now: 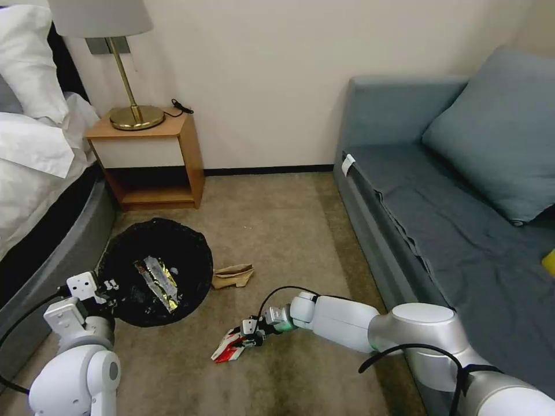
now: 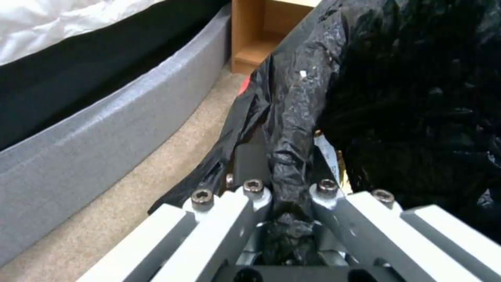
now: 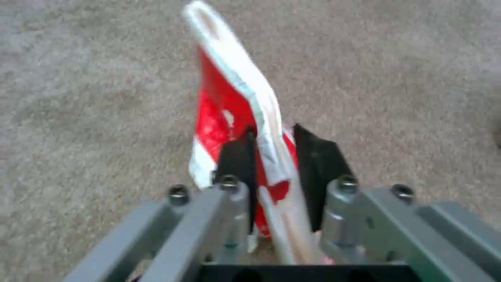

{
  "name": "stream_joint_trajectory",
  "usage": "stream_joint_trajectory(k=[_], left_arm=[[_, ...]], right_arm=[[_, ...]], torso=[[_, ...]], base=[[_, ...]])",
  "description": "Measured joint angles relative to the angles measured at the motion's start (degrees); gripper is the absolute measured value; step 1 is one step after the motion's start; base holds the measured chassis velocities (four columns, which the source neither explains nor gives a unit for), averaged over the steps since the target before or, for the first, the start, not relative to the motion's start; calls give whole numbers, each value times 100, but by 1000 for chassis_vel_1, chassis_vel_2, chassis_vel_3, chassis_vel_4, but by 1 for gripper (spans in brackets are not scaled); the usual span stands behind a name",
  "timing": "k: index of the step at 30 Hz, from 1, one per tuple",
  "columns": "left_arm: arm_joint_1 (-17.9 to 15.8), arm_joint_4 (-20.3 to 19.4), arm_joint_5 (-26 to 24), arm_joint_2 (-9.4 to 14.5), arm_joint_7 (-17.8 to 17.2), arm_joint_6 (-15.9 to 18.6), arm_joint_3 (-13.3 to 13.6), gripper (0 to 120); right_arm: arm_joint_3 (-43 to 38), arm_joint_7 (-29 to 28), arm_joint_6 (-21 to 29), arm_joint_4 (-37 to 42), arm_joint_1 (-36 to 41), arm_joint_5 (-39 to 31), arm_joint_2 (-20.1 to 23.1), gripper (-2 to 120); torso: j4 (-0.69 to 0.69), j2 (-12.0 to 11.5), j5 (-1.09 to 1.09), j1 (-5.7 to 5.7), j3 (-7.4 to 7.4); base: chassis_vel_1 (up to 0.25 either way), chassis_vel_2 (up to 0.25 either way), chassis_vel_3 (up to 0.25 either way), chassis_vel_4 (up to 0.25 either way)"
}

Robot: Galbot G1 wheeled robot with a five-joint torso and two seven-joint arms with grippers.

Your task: Pick up the trash bin, then pick up the garbage on the floor and place it into the trash bin.

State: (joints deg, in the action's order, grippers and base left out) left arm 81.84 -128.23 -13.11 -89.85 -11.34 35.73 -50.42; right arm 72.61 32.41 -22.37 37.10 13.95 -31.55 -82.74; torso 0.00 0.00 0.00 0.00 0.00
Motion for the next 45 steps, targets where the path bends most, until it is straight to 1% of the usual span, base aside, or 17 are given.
stream_joint_trajectory(k=[1,3,5,12,20,24,26,30,31,34,35,36,38,40,41,43,45], left_arm=[[0,0,0,0,0,0,0,3],[8,-2,6,-6,1,0,-1,3],[10,-5,9,-11,0,0,-1,3],[14,-11,12,-19,1,0,-1,3],[4,1,10,-21,2,-1,-1,3],[-26,37,0,-13,3,0,-10,3],[-30,43,0,-12,3,0,-10,3],[-45,64,-14,8,-2,19,-23,3],[-45,64,-14,8,-2,19,-23,3],[-48,84,-26,19,-7,26,-28,3],[-48,85,-37,20,-3,28,-27,3],[-48,85,-37,20,-3,28,-27,3],[-47,93,-43,33,-4,30,-28,3],[-51,103,-46,37,-9,34,-28,3],[-51,103,-46,37,-9,34,-28,3],[-64,111,-46,34,-9,40,-15,3],[-69,120,-46,30,-8,41,-6,3]], right_arm=[[0,0,0,0,0,0,0,16],[0,0,0,43,-17,-11,35,4],[1,-3,-3,58,-17,-16,46,0],[15,-28,-4,200,-14,-90,110,0],[74,-172,123,818,-150,-420,423,0],[-58,-316,224,1544,-376,-737,882,0],[-109,-323,225,1611,-400,-747,951,0],[-410,-381,247,1993,-537,-802,1666,0],[-410,-381,247,1993,-537,-802,1666,0],[-712,-398,259,2171,-592,-799,2337,0],[-853,-415,261,2212,-590,-779,2470,0],[-853,-415,261,2212,-590,-779,2470,0],[-1335,-513,301,2454,-576,-850,2689,0],[-1672,-596,423,2795,-574,-1047,2788,0],[-1672,-596,423,2795,-574,-1047,2788,0],[-2179,-701,543,3433,-596,-1452,2853,0],[-2397,-752,577,3751,-628,-1570,2852,0]], torso=[[0,0,0,0,0],[0,0,0,0,0],[0,0,0,0,0],[0,0,0,0,0],[0,0,0,0,0],[1,0,1,0,0],[1,0,1,0,0],[2,0,2,0,0],[2,0,2,0,0],[-5,0,0,0,0],[-6,0,0,0,0],[-6,0,0,0,0],[-3,0,2,0,0],[0,0,2,0,0],[0,0,2,0,0],[2,0,0,0,0],[1,0,0,0,0]], base=[[0,0,0,0],[0,0,0,0],[0,0,0,0],[0,0,0,0],[0,0,0,0],[0,0,0,0],[0,0,0,0],[0,0,0,0],[0,0,0,0],[0,0,0,0],[0,0,0,0],[0,0,0,0],[0,0,0,0],[0,0,0,0],[0,0,0,0],[0,0,0,0],[0,0,0,0]])
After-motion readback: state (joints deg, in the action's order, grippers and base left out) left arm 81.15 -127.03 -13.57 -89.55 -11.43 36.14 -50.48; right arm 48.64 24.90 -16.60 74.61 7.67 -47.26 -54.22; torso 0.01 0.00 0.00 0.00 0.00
